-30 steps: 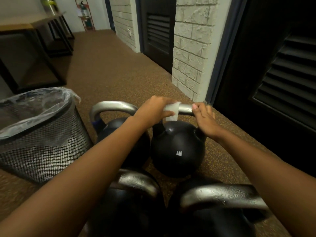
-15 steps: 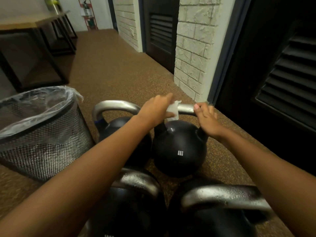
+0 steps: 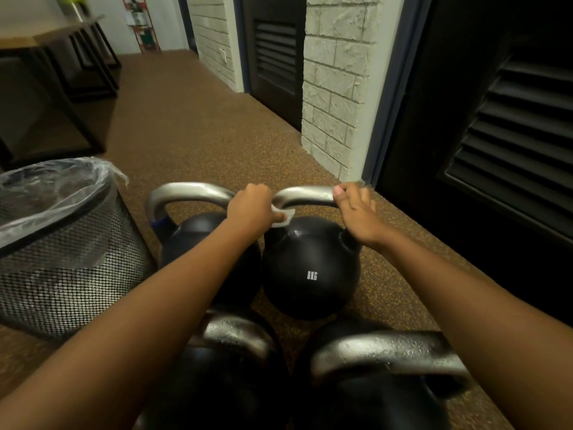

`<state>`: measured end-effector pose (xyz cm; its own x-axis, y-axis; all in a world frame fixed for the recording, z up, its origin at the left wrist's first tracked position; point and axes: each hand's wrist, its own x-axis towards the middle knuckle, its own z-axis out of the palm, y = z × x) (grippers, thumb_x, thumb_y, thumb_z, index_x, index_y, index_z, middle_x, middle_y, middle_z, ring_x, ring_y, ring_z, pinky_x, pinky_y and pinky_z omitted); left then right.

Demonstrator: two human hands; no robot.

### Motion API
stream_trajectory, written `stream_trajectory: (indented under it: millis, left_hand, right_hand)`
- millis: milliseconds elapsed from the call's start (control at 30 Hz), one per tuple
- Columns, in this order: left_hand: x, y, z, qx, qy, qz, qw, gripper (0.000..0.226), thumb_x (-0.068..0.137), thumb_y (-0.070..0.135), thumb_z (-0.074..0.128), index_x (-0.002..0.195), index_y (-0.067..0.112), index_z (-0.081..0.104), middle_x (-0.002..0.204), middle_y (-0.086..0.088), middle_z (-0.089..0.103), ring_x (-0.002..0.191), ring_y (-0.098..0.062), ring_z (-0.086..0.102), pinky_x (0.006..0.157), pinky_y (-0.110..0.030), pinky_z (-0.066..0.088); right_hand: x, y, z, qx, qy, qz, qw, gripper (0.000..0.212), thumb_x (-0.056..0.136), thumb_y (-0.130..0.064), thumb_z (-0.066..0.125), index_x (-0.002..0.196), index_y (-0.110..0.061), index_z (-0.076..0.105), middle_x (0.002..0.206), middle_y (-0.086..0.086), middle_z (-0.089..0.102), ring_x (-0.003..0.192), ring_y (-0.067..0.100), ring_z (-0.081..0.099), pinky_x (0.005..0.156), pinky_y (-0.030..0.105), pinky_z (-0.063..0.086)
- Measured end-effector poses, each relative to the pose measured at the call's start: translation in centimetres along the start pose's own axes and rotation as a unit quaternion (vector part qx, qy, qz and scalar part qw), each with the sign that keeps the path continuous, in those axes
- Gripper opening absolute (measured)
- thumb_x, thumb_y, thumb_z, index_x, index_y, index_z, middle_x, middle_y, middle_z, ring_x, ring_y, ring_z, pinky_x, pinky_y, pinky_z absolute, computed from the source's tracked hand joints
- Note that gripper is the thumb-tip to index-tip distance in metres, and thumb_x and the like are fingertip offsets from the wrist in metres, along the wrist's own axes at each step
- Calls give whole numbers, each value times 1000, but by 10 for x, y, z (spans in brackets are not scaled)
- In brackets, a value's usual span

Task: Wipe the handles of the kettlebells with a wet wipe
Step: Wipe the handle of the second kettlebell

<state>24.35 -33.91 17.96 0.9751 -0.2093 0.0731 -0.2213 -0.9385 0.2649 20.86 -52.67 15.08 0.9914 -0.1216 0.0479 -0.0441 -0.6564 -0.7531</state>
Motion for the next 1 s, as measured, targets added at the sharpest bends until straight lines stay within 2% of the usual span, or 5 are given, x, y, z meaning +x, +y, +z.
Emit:
stream_trajectory:
  millis: [133, 333, 700, 900, 1000]
  left_hand:
    - [-3, 6, -3, 38, 46, 4, 998, 49, 78, 54, 63, 95, 8, 63, 81, -6, 56, 78, -28, 57, 63, -31, 37]
    - [-6, 2, 9, 61, -1, -28, 998, 57, 84, 55, 54, 104, 3, 62, 106, -16, 63, 101, -35, 59, 72, -34, 40]
    - [-7, 6, 0, 107, 53, 26, 992, 52, 84, 55, 55, 89, 3, 63, 87, -12, 64, 89, -34, 63, 64, -31, 38]
    - [-9, 17, -10, 152, 132, 93, 975, 53, 83, 56, 58, 102, 7, 57, 92, -9, 65, 84, -30, 63, 63, -31, 35]
    - [-8, 30, -10, 181, 150, 160, 959, 43, 87, 43, 58, 112, 9, 49, 104, -8, 64, 92, -28, 62, 65, -32, 36]
  right_hand:
    - [0, 0, 0, 4, 1, -1, 1000, 39, 99, -46, 20, 127, -25, 38, 123, 5, 30, 124, 25, 26, 106, 41, 21]
    - [-1, -2, -1, 2, -1, -1, 1000, 39, 100, -45, 20, 127, -24, 38, 122, 5, 31, 124, 26, 25, 108, 43, 21]
    - [0, 0, 0, 2, 0, -7, 1000, 37, 99, -45, 20, 124, -24, 38, 114, 2, 29, 119, 24, 29, 105, 41, 25]
    - [1, 0, 1, 1, 5, -7, 1000, 38, 100, -45, 20, 125, -24, 38, 114, 2, 29, 120, 25, 29, 104, 41, 25]
    - [0, -1, 1, 2, 10, -5, 1000, 38, 100, -44, 20, 126, -23, 38, 118, 5, 31, 122, 26, 28, 105, 42, 24]
